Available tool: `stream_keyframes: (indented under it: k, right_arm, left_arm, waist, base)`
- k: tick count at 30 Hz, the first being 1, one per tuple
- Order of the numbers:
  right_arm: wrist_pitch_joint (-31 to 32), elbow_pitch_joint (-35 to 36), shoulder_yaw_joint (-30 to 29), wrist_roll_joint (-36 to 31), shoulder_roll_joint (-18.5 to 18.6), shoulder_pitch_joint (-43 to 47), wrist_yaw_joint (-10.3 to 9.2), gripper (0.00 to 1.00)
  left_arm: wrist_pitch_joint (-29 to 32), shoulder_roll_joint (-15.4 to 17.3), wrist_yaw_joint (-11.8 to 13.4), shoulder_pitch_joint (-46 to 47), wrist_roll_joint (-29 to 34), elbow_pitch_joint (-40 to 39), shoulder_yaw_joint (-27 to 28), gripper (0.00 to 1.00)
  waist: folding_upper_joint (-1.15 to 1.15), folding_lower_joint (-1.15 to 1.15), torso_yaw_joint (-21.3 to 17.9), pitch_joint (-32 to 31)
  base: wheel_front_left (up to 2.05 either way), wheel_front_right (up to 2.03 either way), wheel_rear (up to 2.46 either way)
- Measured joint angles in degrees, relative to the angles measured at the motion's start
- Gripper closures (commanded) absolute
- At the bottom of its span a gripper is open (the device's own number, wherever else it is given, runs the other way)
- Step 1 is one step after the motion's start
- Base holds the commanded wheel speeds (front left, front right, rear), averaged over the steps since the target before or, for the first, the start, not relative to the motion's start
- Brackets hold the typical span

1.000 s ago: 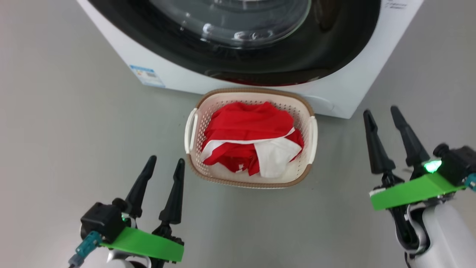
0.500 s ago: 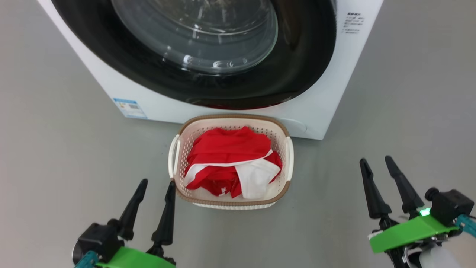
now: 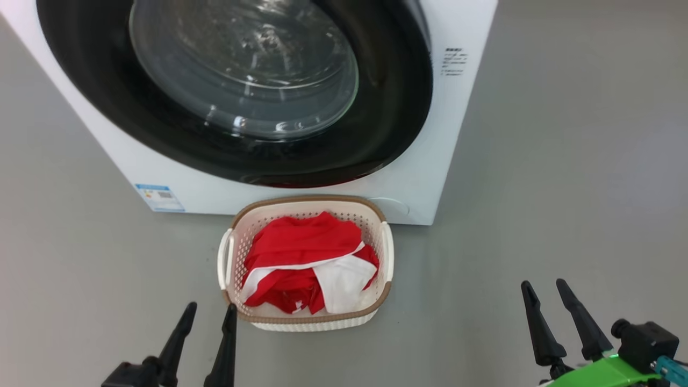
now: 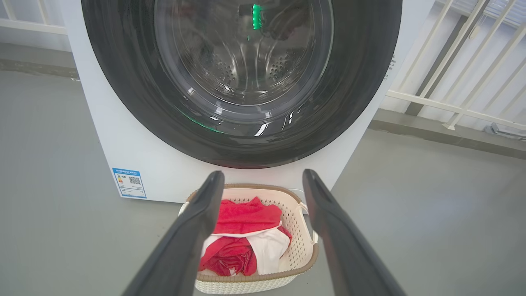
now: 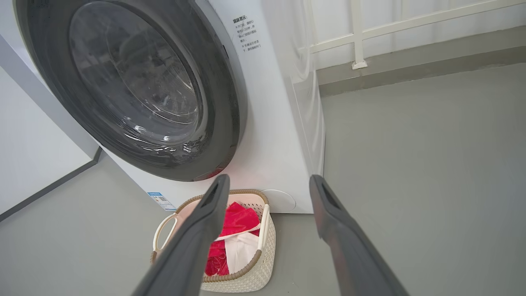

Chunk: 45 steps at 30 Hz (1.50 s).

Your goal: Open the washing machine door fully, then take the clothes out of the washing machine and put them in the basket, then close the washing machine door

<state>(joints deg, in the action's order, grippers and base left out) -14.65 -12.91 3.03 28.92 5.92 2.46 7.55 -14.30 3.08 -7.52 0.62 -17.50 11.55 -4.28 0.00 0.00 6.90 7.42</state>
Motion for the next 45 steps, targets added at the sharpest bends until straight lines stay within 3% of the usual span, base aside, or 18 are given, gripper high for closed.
stream_keyframes:
  k: [19,45]
  right_arm:
    - [0.01,0.02,-4.25,-0.02,-1.09,10.24,-0.01,0.00]
    - [0.01,0.36,-5.79,-0.03,-2.01,11.68,-0.01,0.00]
  left_arm:
    - [0.00,0.93,0.00,-8.60,0.37,-0.81,1.88,0.00]
    - [0.01,1.03,0.00,-10.04,-0.14,-1.48,1.33,0.00]
  waist:
    - [0.00,0.00,-2.57,-6.46]
    - [0.00,0.00,-1.62,-7.50]
  base:
    - [0.00,0.00,0.00]
    - [0.00,0.00,0.00]
